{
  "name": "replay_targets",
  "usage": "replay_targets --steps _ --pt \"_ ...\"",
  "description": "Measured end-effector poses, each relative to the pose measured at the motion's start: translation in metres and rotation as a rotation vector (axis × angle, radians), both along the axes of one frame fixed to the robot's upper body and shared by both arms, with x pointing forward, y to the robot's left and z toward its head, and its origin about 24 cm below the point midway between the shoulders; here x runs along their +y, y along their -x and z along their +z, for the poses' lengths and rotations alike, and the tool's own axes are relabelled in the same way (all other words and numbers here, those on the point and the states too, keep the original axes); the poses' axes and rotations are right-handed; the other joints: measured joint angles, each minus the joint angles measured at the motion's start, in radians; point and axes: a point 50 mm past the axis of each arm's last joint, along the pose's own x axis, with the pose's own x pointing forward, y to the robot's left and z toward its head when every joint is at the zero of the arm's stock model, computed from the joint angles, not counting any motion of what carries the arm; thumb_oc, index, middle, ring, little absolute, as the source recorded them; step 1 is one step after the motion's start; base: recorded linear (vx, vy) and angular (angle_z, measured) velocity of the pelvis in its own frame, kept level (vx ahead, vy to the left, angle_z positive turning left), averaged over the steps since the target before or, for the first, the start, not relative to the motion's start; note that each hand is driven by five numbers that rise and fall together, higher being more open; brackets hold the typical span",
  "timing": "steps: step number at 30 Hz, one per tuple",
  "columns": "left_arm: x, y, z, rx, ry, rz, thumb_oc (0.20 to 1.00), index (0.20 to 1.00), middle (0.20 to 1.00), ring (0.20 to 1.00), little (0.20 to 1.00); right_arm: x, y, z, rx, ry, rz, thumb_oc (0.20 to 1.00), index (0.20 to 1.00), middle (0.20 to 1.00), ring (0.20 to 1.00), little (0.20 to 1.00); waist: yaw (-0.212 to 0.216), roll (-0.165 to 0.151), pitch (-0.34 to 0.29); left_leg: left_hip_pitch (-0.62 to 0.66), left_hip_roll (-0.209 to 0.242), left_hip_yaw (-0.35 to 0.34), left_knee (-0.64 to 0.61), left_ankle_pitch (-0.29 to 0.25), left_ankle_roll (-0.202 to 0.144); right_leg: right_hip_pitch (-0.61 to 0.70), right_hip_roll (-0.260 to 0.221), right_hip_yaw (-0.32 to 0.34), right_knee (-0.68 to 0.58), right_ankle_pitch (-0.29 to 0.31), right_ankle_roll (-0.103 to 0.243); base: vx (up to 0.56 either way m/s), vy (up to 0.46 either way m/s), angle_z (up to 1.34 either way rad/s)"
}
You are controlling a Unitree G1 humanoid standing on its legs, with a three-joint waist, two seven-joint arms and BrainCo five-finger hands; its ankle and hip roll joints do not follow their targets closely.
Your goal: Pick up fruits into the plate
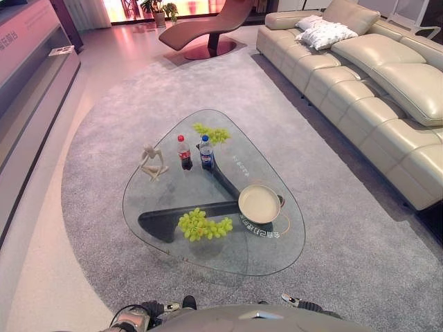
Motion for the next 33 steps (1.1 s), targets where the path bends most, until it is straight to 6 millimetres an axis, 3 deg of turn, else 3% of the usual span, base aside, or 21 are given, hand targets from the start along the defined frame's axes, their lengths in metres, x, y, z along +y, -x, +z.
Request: replay_targets --steps 4,9,16,19,23,26,30,33 --pt "0.011 -0.015 0.006 -0.064 0.011 -0.048 1.000 1.000 1.000 1.000 1.000 -0.007 -0.007 0.003 0.008 -0.018 0.011 1.000 1.000 1.000 1.000 1.000 -0.011 0.005 0.000 0.001 0.001 0.003 0.000 0.000 0.000 -0.004 0.000 0.007 0.002 0.000 0.000 0.06 0.068 -0.05" --pt "0.029 -0.057 0.027 -0.222 -0.044 -0.230 1.000 1.000 1.000 1.000 1.000 -0.037 -0.010 0.012 0.018 0.025 0.019 1.000 1.000 1.000 1.000 1.000 -0.013 0.032 0.012 -0.008 0.000 0.013 0.000 -0.003 -0.002 -0.021 -0.004 0.014 0.002 0.001 -0.001 -0.01 0.065 -0.04" --pt "0.031 -0.125 0.065 -0.427 -0.241 -0.512 1.000 1.000 1.000 1.000 1.000 -0.045 -0.049 0.024 -0.075 0.051 0.048 1.000 1.000 1.000 1.000 1.000 -0.024 0.076 0.075 -0.094 0.001 0.032 0.003 0.022 -0.004 -0.118 0.004 0.038 0.003 0.031 -0.012 -0.13 0.035 -0.10" --pt "0.039 -0.171 0.101 -0.561 -0.398 -0.622 1.000 1.000 1.000 1.000 1.000 -0.041 -0.076 0.032 -0.142 0.046 0.069 1.000 1.000 1.000 1.000 1.000 -0.036 0.077 0.147 -0.144 0.008 0.038 0.005 0.041 -0.010 -0.169 0.012 0.042 0.003 0.048 -0.017 -0.12 0.015 -0.06" --pt "0.047 -0.211 0.145 -0.687 -0.583 -0.703 1.000 1.000 1.000 1.000 1.000 -0.037 -0.112 0.046 -0.255 0.018 0.033 1.000 1.000 1.000 1.000 1.000 -0.047 0.074 0.240 -0.180 0.016 0.048 0.006 0.051 -0.014 -0.215 0.022 0.061 0.003 0.063 -0.020 -0.07 -0.006 -0.12" --pt "0.046 -0.231 0.169 -0.764 -0.667 -0.726 1.000 1.000 1.000 1.000 1.000 -0.033 -0.134 0.057 -0.340 -0.012 0.005 1.000 1.000 1.000 1.000 1.000 -0.064 0.072 0.290 -0.222 0.018 0.051 0.006 0.057 -0.016 -0.262 0.025 0.068 0.006 0.069 -0.022 -0.12 0.013 -0.07" --pt "0.035 -0.267 0.217 -0.895 -0.805 -0.798 1.000 1.000 1.000 1.000 1.000 -0.025 -0.172 0.079 -0.477 -0.056 -0.037 1.000 1.000 1.000 1.000 1.000 -0.082 0.062 0.407 -0.267 0.018 0.063 0.006 0.072 -0.016 -0.311 0.024 0.070 0.010 0.089 -0.021 -0.09 0.012 -0.06" --pt "0.029 -0.282 0.240 -0.950 -0.888 -0.815 1.000 1.000 1.000 1.000 1.000 -0.019 -0.187 0.089 -0.538 -0.086 -0.073 1.000 1.000 1.000 1.000 1.000 -0.093 0.059 0.433 -0.311 0.018 0.064 0.006 0.076 -0.018 -0.359 0.025 0.074 0.016 0.090 -0.021 -0.09 -0.008 -0.05"
